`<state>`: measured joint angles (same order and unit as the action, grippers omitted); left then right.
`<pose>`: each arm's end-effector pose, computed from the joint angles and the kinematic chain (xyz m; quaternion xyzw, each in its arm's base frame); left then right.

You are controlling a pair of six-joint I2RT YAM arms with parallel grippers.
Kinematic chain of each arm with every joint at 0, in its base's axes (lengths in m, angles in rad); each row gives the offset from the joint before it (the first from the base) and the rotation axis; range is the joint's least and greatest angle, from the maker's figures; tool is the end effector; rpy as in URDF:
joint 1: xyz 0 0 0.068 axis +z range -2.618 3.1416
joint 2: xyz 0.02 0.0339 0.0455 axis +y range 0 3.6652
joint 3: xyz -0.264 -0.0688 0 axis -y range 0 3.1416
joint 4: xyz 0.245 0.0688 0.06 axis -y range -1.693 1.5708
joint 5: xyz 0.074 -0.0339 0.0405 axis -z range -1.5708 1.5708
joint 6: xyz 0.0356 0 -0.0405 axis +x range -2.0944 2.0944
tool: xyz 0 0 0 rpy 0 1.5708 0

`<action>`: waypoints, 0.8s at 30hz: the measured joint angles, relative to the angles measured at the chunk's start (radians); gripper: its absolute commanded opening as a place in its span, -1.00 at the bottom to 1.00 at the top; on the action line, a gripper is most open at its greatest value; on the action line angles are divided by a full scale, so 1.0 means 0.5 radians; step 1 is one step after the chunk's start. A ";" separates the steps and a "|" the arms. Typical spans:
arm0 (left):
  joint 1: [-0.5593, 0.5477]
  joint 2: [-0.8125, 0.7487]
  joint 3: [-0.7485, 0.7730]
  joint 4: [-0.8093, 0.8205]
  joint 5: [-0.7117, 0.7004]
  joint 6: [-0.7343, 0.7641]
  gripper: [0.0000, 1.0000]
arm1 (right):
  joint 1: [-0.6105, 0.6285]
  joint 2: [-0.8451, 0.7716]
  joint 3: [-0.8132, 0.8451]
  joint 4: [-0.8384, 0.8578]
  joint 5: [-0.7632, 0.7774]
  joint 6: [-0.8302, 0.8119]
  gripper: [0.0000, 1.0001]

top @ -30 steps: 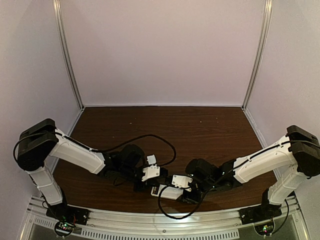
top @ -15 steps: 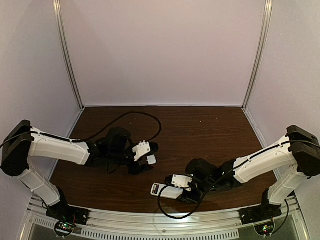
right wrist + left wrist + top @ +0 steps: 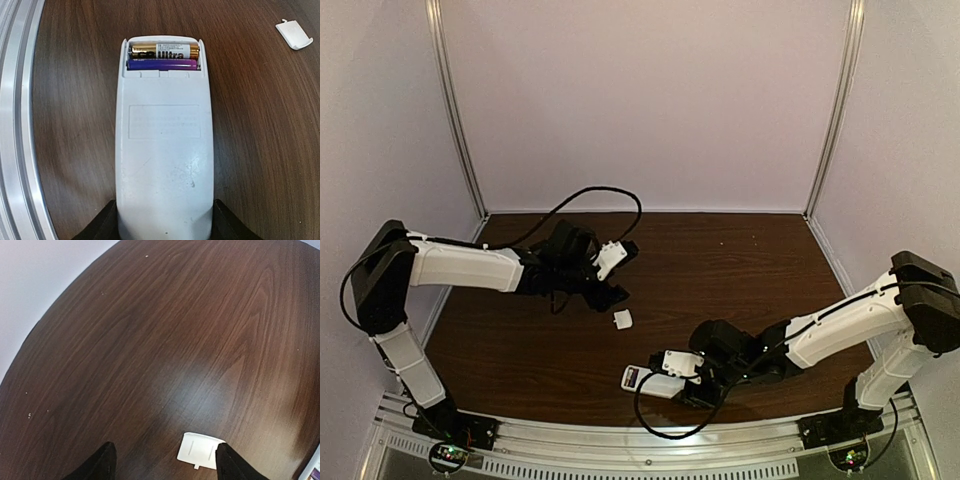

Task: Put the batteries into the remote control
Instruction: Pick up the battery cover from the center of the board.

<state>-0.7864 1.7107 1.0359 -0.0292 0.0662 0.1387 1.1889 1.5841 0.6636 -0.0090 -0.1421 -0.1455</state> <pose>0.2591 -0.2629 0.1978 0.4172 0.8055 -0.1620 0.3883 0.1015 0.2663 0.1313 -0.6033 0.7298 0.2151 0.2390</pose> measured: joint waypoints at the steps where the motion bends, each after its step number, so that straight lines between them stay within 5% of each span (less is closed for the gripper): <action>1: -0.001 0.021 0.015 -0.018 -0.001 -0.024 0.38 | 0.002 0.000 0.000 0.000 0.010 0.005 0.42; 7: -0.012 0.058 0.046 -0.146 -0.021 -0.169 0.40 | 0.005 -0.031 -0.004 0.005 0.127 0.064 0.98; 24: -0.271 0.309 0.285 -0.394 -0.120 -0.723 -0.17 | 0.005 -1.032 -0.210 0.223 0.692 0.230 0.99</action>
<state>-0.9218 1.8652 1.1786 -0.2260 0.0063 -0.2226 1.1915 1.0683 0.5587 0.1024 0.2039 -0.0303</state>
